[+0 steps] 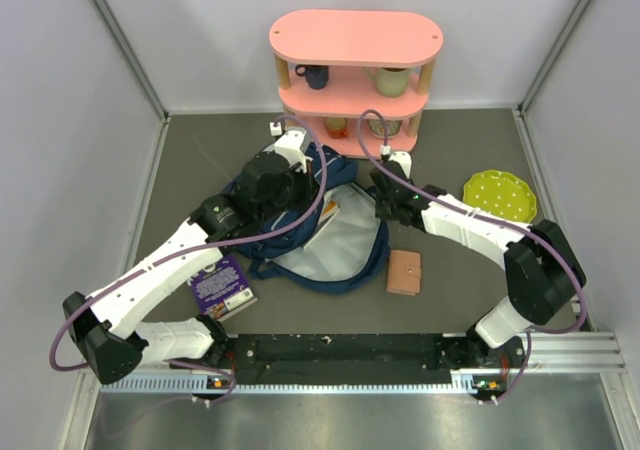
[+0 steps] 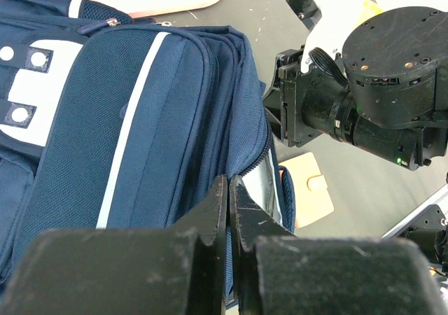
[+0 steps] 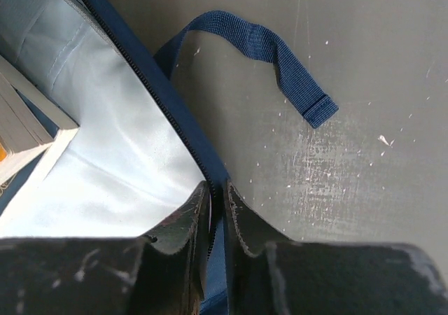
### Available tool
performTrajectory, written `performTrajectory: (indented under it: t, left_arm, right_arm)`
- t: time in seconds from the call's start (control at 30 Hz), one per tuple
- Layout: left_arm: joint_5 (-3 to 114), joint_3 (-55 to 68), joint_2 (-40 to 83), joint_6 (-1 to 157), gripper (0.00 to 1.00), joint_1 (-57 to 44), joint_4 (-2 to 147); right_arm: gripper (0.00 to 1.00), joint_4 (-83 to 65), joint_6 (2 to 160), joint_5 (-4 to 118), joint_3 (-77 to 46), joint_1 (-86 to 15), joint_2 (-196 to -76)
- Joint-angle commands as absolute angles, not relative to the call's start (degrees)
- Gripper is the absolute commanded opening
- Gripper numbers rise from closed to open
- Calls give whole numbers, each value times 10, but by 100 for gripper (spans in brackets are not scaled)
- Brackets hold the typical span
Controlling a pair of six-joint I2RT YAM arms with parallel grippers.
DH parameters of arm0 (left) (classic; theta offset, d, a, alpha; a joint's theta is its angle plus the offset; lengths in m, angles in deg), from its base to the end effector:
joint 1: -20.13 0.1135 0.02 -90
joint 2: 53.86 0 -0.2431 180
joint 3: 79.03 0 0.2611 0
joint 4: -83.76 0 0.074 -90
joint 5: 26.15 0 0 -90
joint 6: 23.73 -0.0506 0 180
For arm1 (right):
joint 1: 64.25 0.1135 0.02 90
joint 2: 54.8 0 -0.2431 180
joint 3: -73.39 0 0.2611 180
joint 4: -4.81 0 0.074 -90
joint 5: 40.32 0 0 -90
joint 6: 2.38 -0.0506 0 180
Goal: Pack the student bag
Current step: Adjust the student bag at the center of the board.
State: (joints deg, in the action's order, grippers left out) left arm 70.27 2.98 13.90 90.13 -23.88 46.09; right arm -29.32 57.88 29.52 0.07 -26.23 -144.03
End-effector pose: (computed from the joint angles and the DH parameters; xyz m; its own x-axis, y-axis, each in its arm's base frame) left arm 0.2162 -0.2010 0.3534 -0.5109 -0.0654 -0.8572 0.4483 0.8305 -0.3305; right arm 0.2832 0.1993 0.1919 -0.7246 0.0246 -0.6887 -0.0511 0.9947 0.0892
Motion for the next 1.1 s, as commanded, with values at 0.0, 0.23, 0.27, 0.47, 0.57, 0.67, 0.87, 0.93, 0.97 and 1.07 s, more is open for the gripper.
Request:
performTrajectory:
  t: [0.0,0.23,0.27,0.47,0.57,0.67,0.87,0.93,0.97,1.07]
  left_arm:
    - [711,32,130,897,0,-232,519]
    - [705,32,135,899,0,-233,525]
    - [704,32,134,900,0,-233,525]
    - [709,28,130,899,0,-232,525]
    - [710,27,134,900,0,-232,526]
    - [709,22,141,901,0,-232,537]
    - [663,30,184,876,0,-227,590]
    - [641,55,216,868,0,-227,599]
    - [623,65,229,857,0,-227,603]
    - [593,103,275,843,0,-225,621]
  right_arm:
    - [11,-305,586,270,7,-259,-1414]
    - [54,-304,546,319,2,-248,-1419]
    - [54,-305,542,311,3,-245,-1422]
    - [52,-323,536,302,12,-244,-1444]
    - [38,-324,539,286,20,-244,-1444]
    - [20,-327,540,266,24,-246,-1441]
    - [10,-327,518,252,55,-272,-1408]
    - [6,-327,505,244,69,-290,-1394]
    - [5,-326,501,241,86,-294,-1376]
    - [4,-321,483,237,120,-316,-1337]
